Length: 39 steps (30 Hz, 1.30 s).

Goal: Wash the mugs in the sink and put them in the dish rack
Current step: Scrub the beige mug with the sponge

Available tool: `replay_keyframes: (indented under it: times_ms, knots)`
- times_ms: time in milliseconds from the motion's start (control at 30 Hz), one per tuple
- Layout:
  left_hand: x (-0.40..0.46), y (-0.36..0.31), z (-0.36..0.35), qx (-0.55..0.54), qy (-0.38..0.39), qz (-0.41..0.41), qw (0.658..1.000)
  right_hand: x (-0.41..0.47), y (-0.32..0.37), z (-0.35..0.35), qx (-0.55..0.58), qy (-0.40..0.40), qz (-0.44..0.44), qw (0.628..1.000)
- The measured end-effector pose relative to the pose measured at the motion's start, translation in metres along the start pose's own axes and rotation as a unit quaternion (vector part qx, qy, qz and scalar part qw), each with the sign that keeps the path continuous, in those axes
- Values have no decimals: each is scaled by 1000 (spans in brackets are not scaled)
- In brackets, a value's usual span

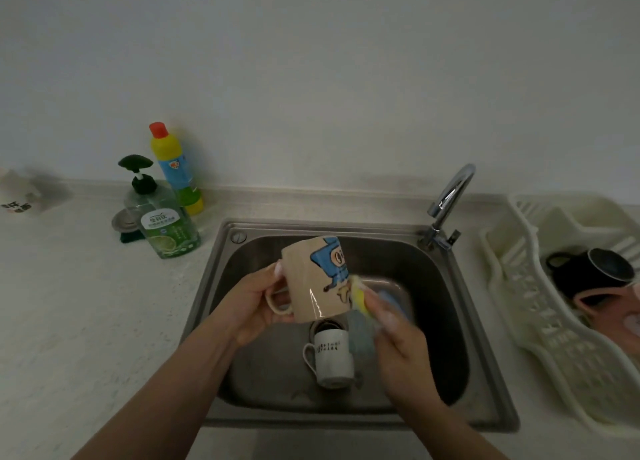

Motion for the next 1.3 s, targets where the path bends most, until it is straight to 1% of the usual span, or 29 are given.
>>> replay_keyframes:
  times_ms: [33,100,167,200,267,300,333,433,467,500,567,633,667,700,733,767,800,867,900,933,967,1000,1033,1100,1167,1200,1233,1267,1300]
  knots:
    - [0,-1,1,6,1,0,1000,-1,-3,1,-27,10,14,999]
    - [0,2,-2,38,9,3,999,21,1,-1,-115,1,76,990]
    - [2,5,-6,66,-12,1,998,45,13,2,-70,-14,86,994]
    - [3,6,-8,73,-27,-1,997,44,14,1,-28,-8,66,997]
    - [4,6,-6,65,-44,-3,997,21,2,2,-106,19,117,987]
    - [4,6,-5,59,-46,0,997,7,-5,4,-153,35,134,978]
    - [4,7,-2,55,-45,4,997,2,-10,6,-177,49,143,972]
    - [3,9,-8,54,-30,34,998,35,-7,-1,-178,56,160,969]
    - [3,10,-10,53,-34,40,997,45,-1,-6,-196,58,178,963]
    - [3,11,-12,54,-43,42,997,46,2,-12,-231,58,212,948]
    - [3,7,-13,72,-76,35,994,28,1,-17,-317,78,299,897]
    - [5,4,-10,100,-108,23,989,14,-2,-16,-359,118,343,860]
    - [5,2,-11,111,-120,19,986,21,0,-17,-378,124,349,849]
    - [5,2,-12,117,-128,22,985,32,-2,-19,-404,110,349,839]
    - [5,3,-13,121,-133,26,983,45,-2,-22,-428,95,340,832]
    - [5,4,-13,122,-137,30,983,54,0,-25,-453,105,316,827]
    - [4,4,-13,119,-143,32,982,54,1,-28,-473,131,302,817]
    - [3,3,-9,113,-157,35,980,39,-6,-27,-475,193,346,786]
    - [3,3,-7,114,-159,34,980,33,-10,-24,-467,205,373,775]
    - [3,3,-6,114,-157,33,980,36,-8,-21,-464,203,373,778]
    - [3,3,-7,113,-151,35,981,46,-4,-20,-451,182,344,803]
    - [3,3,-9,110,-144,38,983,57,-2,-19,-426,149,311,837]
    - [3,4,-10,105,-140,43,984,63,1,-21,-407,116,293,857]
    - [2,4,-8,94,-137,49,985,50,0,-25,-388,120,285,868]
    - [1,3,0,87,-139,50,985,19,-13,-21,-380,145,304,861]
    - [1,3,4,86,-135,44,986,11,-19,-16,-368,138,290,873]
    - [0,2,6,82,-126,41,988,14,-22,-12,-325,124,243,906]
    - [1,2,5,77,-114,40,990,25,-24,-11,-263,93,182,943]
    - [0,2,3,71,-100,41,992,38,-22,-10,-202,59,124,970]
Point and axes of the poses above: each hand's wrist, its own x-axis towards the middle knuckle, its own z-axis out of the back of the hand, y = z × x, the point moved 1 cm from there along x, towards the middle knuckle, and after that the axes turned 3 degrees about x, right-handed, at the moved point
